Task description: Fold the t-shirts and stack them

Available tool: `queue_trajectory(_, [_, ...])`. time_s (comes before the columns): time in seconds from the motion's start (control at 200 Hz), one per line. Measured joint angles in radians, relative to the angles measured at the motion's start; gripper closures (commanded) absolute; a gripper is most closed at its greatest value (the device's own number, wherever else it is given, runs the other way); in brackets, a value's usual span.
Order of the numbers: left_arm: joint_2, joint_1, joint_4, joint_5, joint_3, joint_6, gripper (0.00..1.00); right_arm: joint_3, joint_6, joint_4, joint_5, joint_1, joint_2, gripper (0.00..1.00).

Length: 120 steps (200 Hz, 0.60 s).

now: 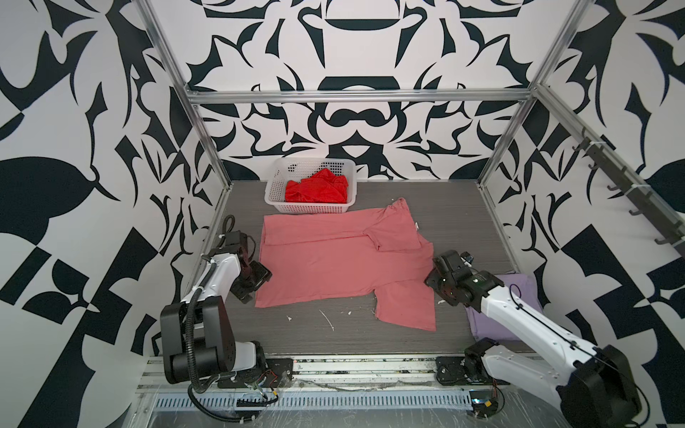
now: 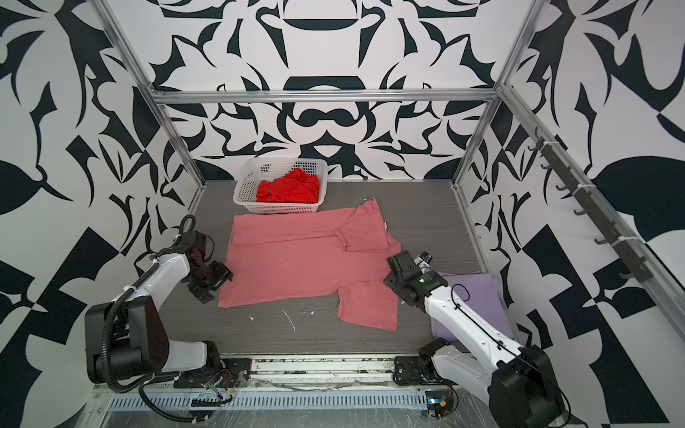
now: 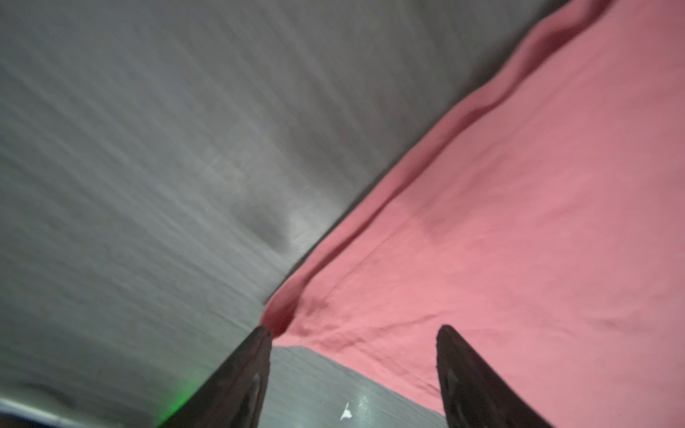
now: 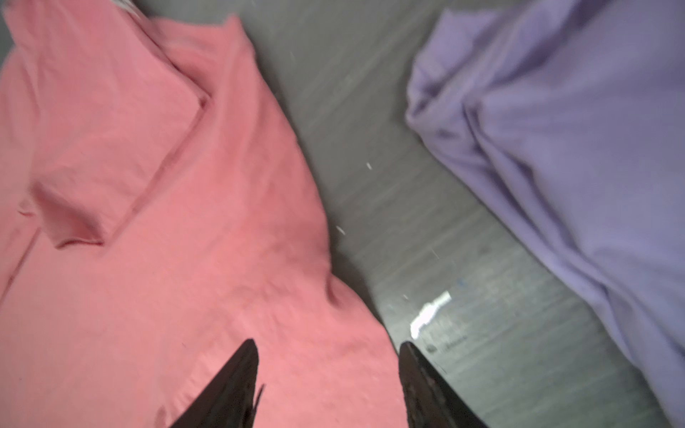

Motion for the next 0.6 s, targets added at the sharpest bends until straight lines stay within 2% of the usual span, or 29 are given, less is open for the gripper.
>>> queue_trajectory(0.19, [0.004, 0.000, 0.026, 0.003, -0.083, -0.045, 0.37, -0.062, 0.032, -0.027, -0.045, 0.042, -0.043, 0.35])
queue_trajectory(0.39, [0.020, 0.000, 0.078, 0.009, -0.108, -0.092, 0.44, -0.064, 0.048, -0.042, -0.068, 0.079, -0.044, 0.35])
queue_trajectory(0.45, [0.020, 0.000, 0.092, 0.010, -0.108, -0.105, 0.50, -0.065, 0.060, -0.051, -0.071, 0.098, -0.051, 0.35])
queue_trajectory(0.6, [0.027, 0.000, 0.130, 0.016, -0.107, -0.113, 0.77, -0.093, 0.100, -0.074, -0.082, 0.140, -0.108, 0.35])
